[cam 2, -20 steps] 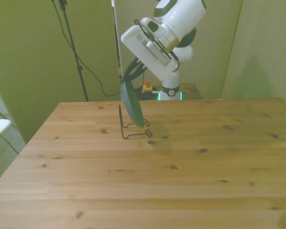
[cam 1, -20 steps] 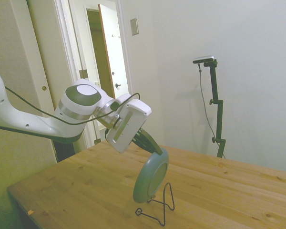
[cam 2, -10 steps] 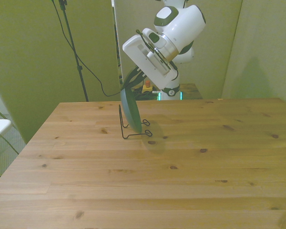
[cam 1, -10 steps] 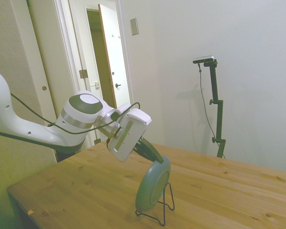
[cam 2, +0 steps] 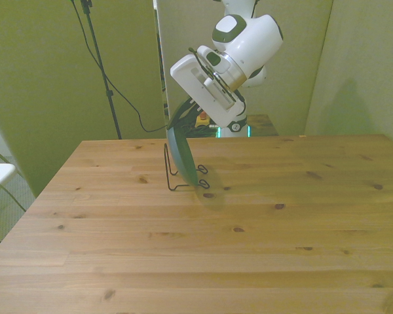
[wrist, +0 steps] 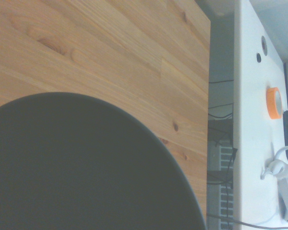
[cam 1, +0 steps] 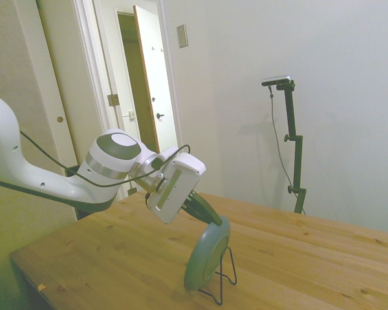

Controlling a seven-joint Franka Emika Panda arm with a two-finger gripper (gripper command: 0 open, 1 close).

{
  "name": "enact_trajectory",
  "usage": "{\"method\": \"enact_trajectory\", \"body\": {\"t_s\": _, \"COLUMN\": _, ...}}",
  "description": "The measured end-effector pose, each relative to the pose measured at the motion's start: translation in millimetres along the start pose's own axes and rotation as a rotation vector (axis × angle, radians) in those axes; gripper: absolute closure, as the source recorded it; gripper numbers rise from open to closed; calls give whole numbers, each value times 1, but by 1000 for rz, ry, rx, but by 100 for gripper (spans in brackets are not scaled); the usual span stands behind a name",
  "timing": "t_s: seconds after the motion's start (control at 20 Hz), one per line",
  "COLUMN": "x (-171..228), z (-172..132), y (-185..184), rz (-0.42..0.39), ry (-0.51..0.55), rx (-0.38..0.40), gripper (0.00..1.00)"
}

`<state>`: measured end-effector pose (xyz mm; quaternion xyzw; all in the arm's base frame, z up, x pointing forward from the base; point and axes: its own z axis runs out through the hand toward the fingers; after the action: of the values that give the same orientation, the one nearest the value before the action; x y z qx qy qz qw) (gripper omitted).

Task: Load the plate

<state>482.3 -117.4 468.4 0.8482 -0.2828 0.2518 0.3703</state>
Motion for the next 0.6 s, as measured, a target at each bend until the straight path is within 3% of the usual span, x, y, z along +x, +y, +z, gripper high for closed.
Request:
{"method": "enact_trajectory", "body": {"t_s": 0.4, "x": 1, "z": -3, "y": 0, "rz": 10, "ry": -2, "rx": 14, "gripper": 0}}
{"method": "enact_trajectory", "body": {"t_s": 0.6, "x": 16, "z": -36, "y": -3, "rz": 102, "ry": -66, "rx": 109, "gripper": 0}}
